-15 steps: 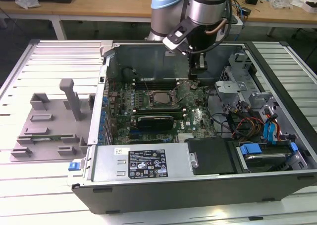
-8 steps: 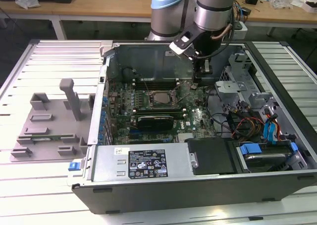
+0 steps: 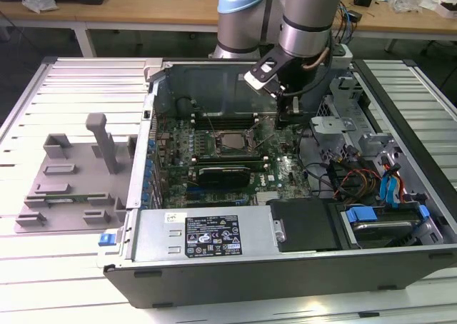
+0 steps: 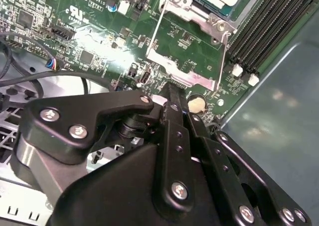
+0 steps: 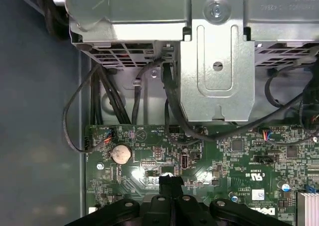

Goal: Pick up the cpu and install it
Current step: 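Close the cpu cover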

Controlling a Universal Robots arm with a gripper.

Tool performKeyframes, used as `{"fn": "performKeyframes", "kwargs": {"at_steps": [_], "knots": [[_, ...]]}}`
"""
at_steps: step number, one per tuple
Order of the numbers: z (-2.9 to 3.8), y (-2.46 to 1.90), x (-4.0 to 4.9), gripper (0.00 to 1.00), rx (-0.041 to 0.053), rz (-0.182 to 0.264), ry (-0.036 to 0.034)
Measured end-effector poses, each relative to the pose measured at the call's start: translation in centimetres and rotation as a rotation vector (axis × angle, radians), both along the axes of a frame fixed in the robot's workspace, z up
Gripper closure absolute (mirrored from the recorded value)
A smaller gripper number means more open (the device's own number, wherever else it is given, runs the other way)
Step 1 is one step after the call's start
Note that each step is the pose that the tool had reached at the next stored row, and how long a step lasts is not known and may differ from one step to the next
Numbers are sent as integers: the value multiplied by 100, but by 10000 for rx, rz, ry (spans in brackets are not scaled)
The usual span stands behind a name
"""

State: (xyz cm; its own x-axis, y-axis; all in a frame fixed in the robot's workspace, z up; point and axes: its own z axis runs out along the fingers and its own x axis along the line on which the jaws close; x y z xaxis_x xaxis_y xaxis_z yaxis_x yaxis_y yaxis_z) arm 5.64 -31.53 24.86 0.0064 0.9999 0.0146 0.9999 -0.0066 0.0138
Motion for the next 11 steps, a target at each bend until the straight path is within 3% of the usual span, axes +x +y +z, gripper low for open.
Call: {"fn": "performKeyframes", "kwargs": {"at_steps": [7, 11], "knots": [[-28, 0, -82, 89, 8, 58, -15], [-28, 0, -226, 89, 10, 57, -142]]}}
